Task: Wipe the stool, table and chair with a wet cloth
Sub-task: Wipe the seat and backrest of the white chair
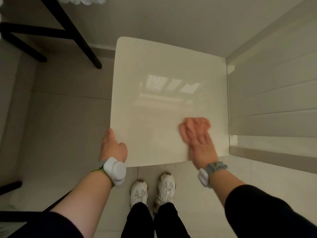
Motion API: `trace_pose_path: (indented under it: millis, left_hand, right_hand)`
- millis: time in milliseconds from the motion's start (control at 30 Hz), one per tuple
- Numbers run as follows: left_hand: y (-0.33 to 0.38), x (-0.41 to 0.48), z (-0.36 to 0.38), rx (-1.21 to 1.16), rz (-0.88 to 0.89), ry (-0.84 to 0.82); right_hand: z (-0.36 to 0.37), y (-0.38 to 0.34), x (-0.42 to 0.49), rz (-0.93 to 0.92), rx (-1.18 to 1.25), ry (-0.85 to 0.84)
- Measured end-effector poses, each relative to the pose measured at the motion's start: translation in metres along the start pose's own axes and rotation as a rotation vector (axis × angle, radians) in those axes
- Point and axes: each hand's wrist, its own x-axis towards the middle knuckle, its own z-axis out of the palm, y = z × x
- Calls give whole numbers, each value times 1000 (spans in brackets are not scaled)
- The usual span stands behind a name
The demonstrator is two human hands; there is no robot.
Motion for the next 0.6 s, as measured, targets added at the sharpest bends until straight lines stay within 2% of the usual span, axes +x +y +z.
trace_pose_path:
  millis: [100,200,267,333,433,500,600]
  left_hand:
    - [2,-2,10,69,-15,-51]
    - [0,-1,6,49,-31,-77]
    - [-5,1,3,50,-32,-84]
    - [-8,1,-1,37,-38,-103]
    - [-13,4,-9,-29,-20,-107]
    - [-10,10,-16,-84,20,-116]
    - [-11,5,-30,-108,-6,-73]
  right_hand:
    - [3,26,-4,423,21,21]
    - [12,-11,9,912,165,108]
    - [13,-53,20,1037,256,132]
    - [21,-96,23,940,313,145]
    - [40,-163,15,573,386,122]
    - [45,-186,12,337,426,-3]
    - [51,-201,5,-97,291,-197]
